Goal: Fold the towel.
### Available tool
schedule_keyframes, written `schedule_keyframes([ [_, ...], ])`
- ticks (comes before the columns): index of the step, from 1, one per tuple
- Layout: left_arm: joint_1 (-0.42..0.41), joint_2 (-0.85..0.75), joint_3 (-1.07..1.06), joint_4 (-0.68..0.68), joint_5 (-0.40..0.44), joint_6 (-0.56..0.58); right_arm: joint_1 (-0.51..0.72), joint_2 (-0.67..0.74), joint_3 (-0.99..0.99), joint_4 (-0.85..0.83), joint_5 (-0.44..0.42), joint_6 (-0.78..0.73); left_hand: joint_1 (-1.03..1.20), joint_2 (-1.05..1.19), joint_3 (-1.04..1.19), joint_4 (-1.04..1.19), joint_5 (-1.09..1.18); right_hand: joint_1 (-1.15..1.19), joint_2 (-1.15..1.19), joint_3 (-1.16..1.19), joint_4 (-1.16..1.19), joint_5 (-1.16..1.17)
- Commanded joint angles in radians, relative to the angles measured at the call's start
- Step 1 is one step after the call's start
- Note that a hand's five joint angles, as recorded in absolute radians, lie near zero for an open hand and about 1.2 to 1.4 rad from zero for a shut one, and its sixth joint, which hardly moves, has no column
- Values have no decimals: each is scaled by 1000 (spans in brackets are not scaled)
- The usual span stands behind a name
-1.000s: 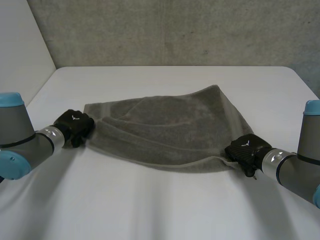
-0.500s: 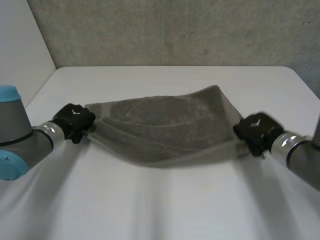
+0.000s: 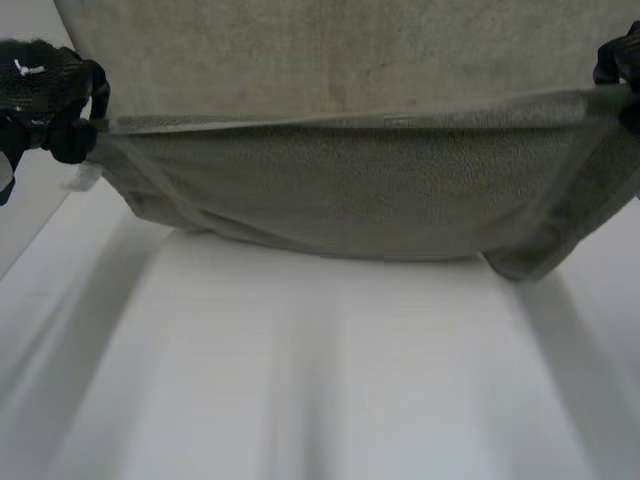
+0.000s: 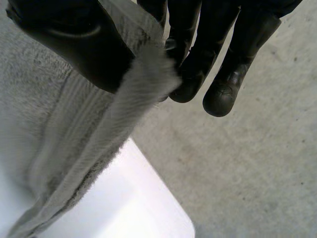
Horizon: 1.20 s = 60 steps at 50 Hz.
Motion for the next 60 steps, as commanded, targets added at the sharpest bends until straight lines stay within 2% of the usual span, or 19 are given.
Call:
schedule_keyframes([
  [1, -61, -243, 59, -17, -34, 34, 82, 223, -115, 78, 65, -130, -39, -106, -148, -122, -258, 64, 68, 52, 53, 53],
  [7, -107, -460, 245, -37, -170, 129, 168, 398, -200, 66, 176, -210, -39, -106, -148, -122, -258, 64, 68, 52, 53, 53],
  [11, -130, -512, 347, -31, -186, 160, 208, 481, -275, 20, 208, -230, -39, -106, -148, -122, -258, 64, 68, 52, 53, 53],
  [14, -148, -531, 465, 1, -183, 151, 238, 541, -364, -98, 243, -230, -39, -106, -148, -122, -258, 64, 68, 52, 53, 53],
  [16, -170, -526, 576, 91, -197, 119, 260, 544, -414, -307, 294, -213, -39, -106, -148, -122, -258, 64, 68, 52, 53, 53],
  [17, -170, -526, 577, 92, -197, 119, 260, 544, -415, -309, 294, -213, -39, -106, -148, -122, -258, 64, 68, 52, 53, 53],
  [19, -191, -494, 642, 205, -213, 44, 269, 504, -383, -583, 349, -185, -39, -106, -148, -122, -258, 64, 68, 52, 53, 53],
  [23, -193, -431, 652, 267, -247, -33, 269, 408, -311, -713, 369, -173, -39, -106, -148, -122, -258, 64, 68, 52, 53, 53],
  [26, -188, -402, 624, 241, -246, -79, 264, 338, -274, -679, 368, -171, -39, -106, -148, -122, -258, 64, 68, 52, 53, 53],
  [30, -191, -397, 552, 164, -221, -95, 260, 351, -253, -571, 363, -171, -39, -106, -148, -122, -258, 64, 68, 52, 53, 53],
  [32, -201, -397, 433, 97, -188, -95, 258, 378, -211, -424, 327, -171, -39, -106, -148, -122, -258, 64, 68, 52, 53, 53],
  [33, -201, -397, 432, 96, -187, -95, 258, 378, -211, -424, 326, -171, -39, -106, -148, -122, -258, 64, 68, 52, 53, 53],
  [35, -196, -397, 283, 77, -168, -93, 263, 412, -133, -318, 296, -176, -39, -106, -148, -122, -258, 64, 68, 52, 53, 53],
  [43, -185, -394, 20, 122, -167, -78, 264, 430, 107, -261, 283, -222, -39, -106, -148, -122, -258, 64, 68, 52, 53, 53],
  [47, -181, -364, -34, 126, -166, -67, 258, 409, 164, -261, 285, -228, -39, -106, -148, -122, -258, 64, 68, 52, 53, 53],
  [49, -170, -327, -62, 124, -166, -62, 255, 386, 182, -260, 288, -227, -39, -106, -148, -122, -258, 64, 68, 52, 53, 53],
  [54, -112, -137, -181, 118, -154, -30, 226, 173, 231, -217, 286, -224, -39, -106, -148, -122, -258, 64, 68, 52, 53, 53],
  [55, -112, -137, -181, 118, -154, -30, 226, 173, 231, -217, 286, -223, -39, -106, -148, -122, -258, 64, 68, 52, 53, 53],
  [60, -73, 20, -244, 110, -91, -21, 171, 54, 214, -120, 257, -223, -39, -106, -148, -122, -258, 64, 68, 52, 53, 53],
])
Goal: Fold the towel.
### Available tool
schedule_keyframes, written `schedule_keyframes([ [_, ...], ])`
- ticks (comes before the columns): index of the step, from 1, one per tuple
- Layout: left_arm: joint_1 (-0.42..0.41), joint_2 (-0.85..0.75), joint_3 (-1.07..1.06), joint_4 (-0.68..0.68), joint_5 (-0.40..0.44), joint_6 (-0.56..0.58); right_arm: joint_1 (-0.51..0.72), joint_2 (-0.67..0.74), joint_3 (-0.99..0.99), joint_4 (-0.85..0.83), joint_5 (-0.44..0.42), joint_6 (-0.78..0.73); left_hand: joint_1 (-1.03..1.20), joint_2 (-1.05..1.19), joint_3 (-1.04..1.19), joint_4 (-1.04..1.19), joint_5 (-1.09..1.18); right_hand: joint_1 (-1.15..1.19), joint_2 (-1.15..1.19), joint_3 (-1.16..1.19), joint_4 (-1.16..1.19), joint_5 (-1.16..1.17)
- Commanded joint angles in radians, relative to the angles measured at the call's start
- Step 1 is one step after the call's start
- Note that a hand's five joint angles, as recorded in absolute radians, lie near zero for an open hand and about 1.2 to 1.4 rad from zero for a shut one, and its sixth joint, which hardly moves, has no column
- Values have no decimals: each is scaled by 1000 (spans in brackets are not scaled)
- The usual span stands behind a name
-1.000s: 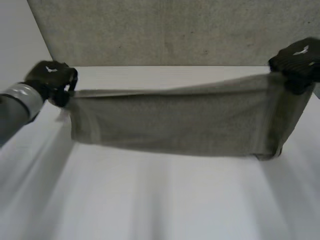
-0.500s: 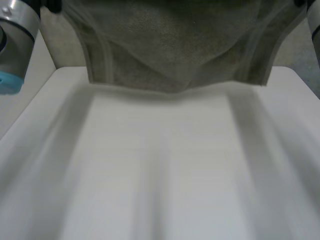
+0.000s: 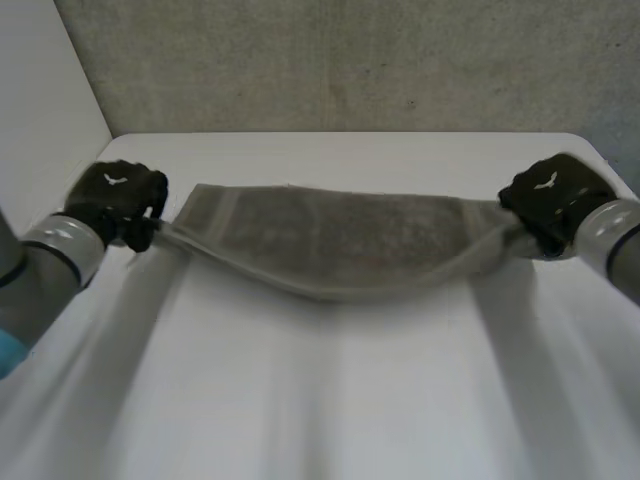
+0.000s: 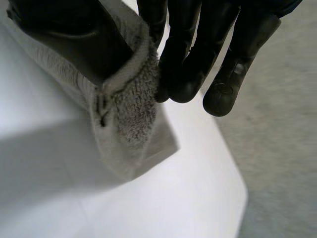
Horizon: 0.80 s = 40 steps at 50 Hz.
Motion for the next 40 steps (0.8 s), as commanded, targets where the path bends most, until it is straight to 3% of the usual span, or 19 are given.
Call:
schedule_keyframes([
  [1, 74, 249, -102, -14, 87, 17, -80, -207, -22, 147, -55, 5, -39, -110, -153, -122, -272, 64, 55, 52, 46, 46],
  [7, 105, 308, -142, -28, 158, 13, -107, -239, -44, 249, -175, 14, -39, -110, -153, -122, -272, 64, 55, 52, 46, 46],
  [12, 94, 250, -145, -21, 169, 17, -110, -197, -35, 249, -202, 17, -39, -110, -153, -122, -272, 64, 55, 52, 46, 46],
  [22, 31, -109, 59, -10, 141, 28, -97, 90, -105, 247, -193, 18, -39, -110, -153, -122, -272, 64, 55, 52, 46, 46],
  [27, -26, -340, 292, -17, 42, 54, -95, 275, -240, 209, -151, 81, -39, -110, -153, -122, -272, 64, 55, 52, 46, 46],
  [32, -33, -460, 429, -11, -15, 104, -86, 377, -331, 129, -97, 123, -39, -110, -153, -122, -272, 64, 55, 52, 46, 46],
  [40, -69, -577, 568, -1, -21, 125, -57, 475, -383, -78, -46, 130, -39, -110, -153, -122, -272, 64, 55, 52, 46, 46],
])
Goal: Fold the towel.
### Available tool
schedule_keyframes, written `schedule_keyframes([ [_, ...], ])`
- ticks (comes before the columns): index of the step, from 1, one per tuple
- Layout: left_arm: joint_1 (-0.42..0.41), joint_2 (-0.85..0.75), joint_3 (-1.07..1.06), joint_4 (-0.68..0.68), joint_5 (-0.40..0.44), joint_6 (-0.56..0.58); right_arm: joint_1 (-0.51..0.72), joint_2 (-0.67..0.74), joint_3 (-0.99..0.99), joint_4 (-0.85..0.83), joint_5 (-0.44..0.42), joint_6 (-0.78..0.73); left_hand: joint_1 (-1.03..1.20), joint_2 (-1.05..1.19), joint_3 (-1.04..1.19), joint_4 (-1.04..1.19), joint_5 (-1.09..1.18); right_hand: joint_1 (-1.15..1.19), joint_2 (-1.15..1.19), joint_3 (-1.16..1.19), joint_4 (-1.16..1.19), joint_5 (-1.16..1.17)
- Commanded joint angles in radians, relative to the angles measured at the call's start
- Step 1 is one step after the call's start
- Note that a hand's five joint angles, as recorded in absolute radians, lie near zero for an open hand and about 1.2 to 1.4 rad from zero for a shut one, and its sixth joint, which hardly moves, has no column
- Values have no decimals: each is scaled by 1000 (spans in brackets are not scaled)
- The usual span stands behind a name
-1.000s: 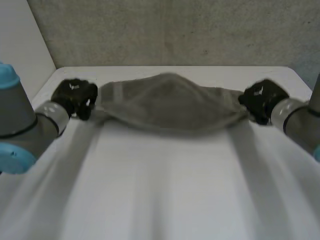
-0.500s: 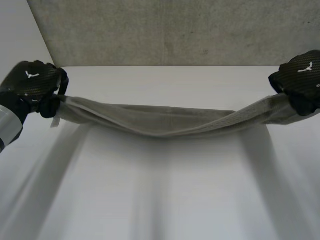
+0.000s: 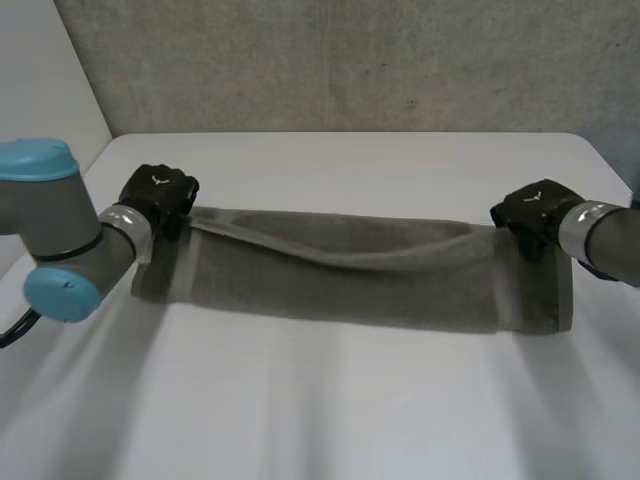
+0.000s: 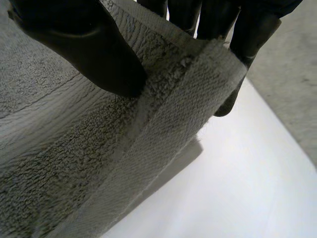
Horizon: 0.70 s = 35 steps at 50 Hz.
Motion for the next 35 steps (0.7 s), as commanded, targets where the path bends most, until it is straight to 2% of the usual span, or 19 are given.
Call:
schedule_keyframes([
  [1, -27, -91, 115, 10, -8, 20, 22, 77, -44, -182, 51, 11, -39, -115, -154, -122, -273, 64, 55, 52, 46, 46],
  [3, -30, -125, 149, 25, -13, 22, 34, 95, -46, -271, 94, 13, -39, -115, -154, -122, -273, 64, 55, 52, 46, 46],
  [9, -33, -182, 213, 46, -41, 22, 45, 134, -53, -384, 120, 15, -39, -115, -154, -122, -273, 64, 55, 52, 46, 46],
  [14, -33, -223, 279, 56, -97, 22, 50, 160, -69, -426, 125, 19, -39, -115, -154, -122, -273, 64, 55, 52, 46, 46],
  [19, -34, -252, 313, 56, -104, 22, 53, 192, -90, -429, 129, 16, -39, -115, -154, -122, -273, 64, 55, 52, 46, 46],
  [20, -34, -256, 310, 56, -101, 23, 57, 200, -92, -429, 132, 16, -126, -201, -241, -209, -359, -60, -69, -72, -78, -78],
  [21, -34, -256, 310, 56, -101, 23, 58, 200, -92, -429, 132, 16, -127, -202, -242, -210, -360, -61, -70, -73, -79, -80],
  [22, -36, -257, 301, 56, -99, 23, 61, 204, -92, -426, 143, 16, -543, -618, -657, -626, -776, -596, -605, -608, -614, -614],
  [23, -36, -257, 301, 56, -99, 23, 61, 204, -92, -426, 143, 16, -547, -622, -662, -630, -780, -601, -610, -613, -619, -620],
  [24, -39, -257, 292, 56, -100, 23, 62, 206, -90, -426, 160, 15, -962, -1038, -1077, -1046, -1196, -967, -977, -979, -985, -986],
  [25, -47, -256, 281, 57, -104, 25, 64, 206, -90, -426, 180, 13, -1261, -1336, -1376, -1344, -1494, -1158, -1167, -1169, -1175, -1176],
  [30, -56, -245, 253, 77, -104, 25, 65, 198, -87, -424, 217, 16, -1261, -1336, -1376, -1344, -1494, -1158, -1167, -1169, -1175, -1176],
  [35, -57, -199, 213, 97, -105, 20, 70, 177, -64, -424, 214, 22, -1261, -1336, -1376, -1344, -1494, -1158, -1167, -1169, -1175, -1176],
])
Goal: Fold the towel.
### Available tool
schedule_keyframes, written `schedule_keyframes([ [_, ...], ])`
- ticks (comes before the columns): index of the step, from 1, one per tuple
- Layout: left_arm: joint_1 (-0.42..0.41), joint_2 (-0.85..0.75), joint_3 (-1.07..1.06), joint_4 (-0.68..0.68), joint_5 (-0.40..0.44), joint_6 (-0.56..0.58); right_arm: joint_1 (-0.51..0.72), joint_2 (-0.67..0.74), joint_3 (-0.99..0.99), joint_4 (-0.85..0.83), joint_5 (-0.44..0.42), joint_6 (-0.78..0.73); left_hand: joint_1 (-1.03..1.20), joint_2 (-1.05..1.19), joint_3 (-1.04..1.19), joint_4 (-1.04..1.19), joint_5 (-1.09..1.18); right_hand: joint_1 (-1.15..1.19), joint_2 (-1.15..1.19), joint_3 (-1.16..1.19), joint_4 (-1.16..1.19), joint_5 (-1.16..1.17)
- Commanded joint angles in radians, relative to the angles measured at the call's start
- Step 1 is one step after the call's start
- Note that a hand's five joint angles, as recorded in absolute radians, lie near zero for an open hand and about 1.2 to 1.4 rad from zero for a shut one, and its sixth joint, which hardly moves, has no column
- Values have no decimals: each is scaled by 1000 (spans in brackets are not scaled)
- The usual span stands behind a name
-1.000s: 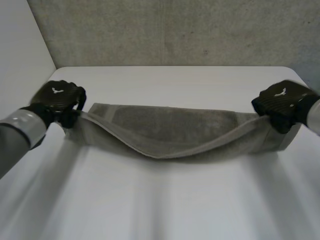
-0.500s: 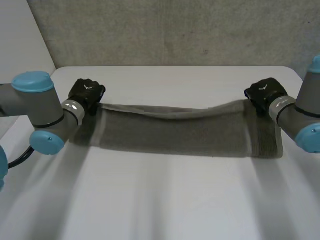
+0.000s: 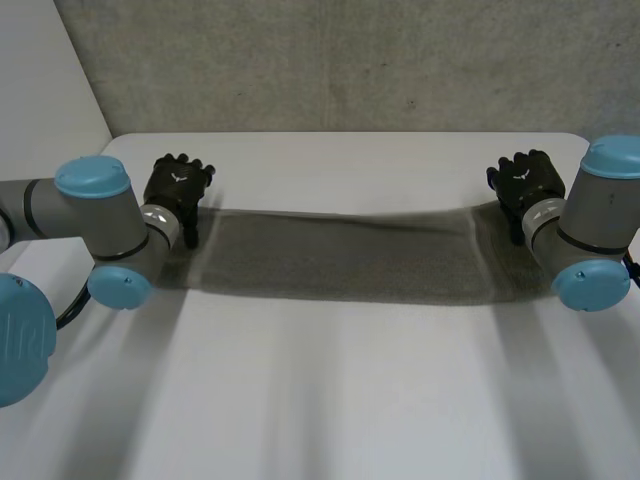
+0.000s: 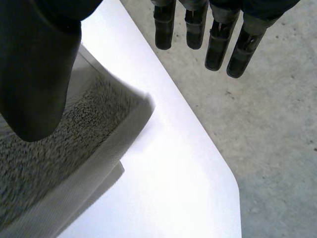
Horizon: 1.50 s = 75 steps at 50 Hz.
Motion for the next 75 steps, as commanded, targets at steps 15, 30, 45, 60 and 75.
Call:
schedule_keyframes([
  [15, -17, 349, -426, 139, 99, -67, -1, -346, 288, 35, -70, 90, -88, -81, -68, -81, -223, -64, -71, -72, -84, -60],
  [30, -3, 528, -727, 159, 116, -229, -99, -343, 463, 173, -220, 110, -85, -78, -65, -78, -220, 316, 309, 308, 296, 320],
  [45, 2, 527, -735, 186, 114, -234, -150, -166, 408, 68, -214, 85, -82, -75, -62, -75, -217, 800, 792, 791, 780, 803],
  [60, -2, 539, -746, 186, 113, -237, -289, -277, 372, -10, -55, -17, -85, -78, -65, -78, -220, 1158, 1150, 1150, 1138, 1161],
  [75, -5, 605, -706, 186, 104, -241, -60, -321, 222, -19, 14, -101, -91, -84, -71, -84, -226, 1158, 1150, 1150, 1138, 1161],
])
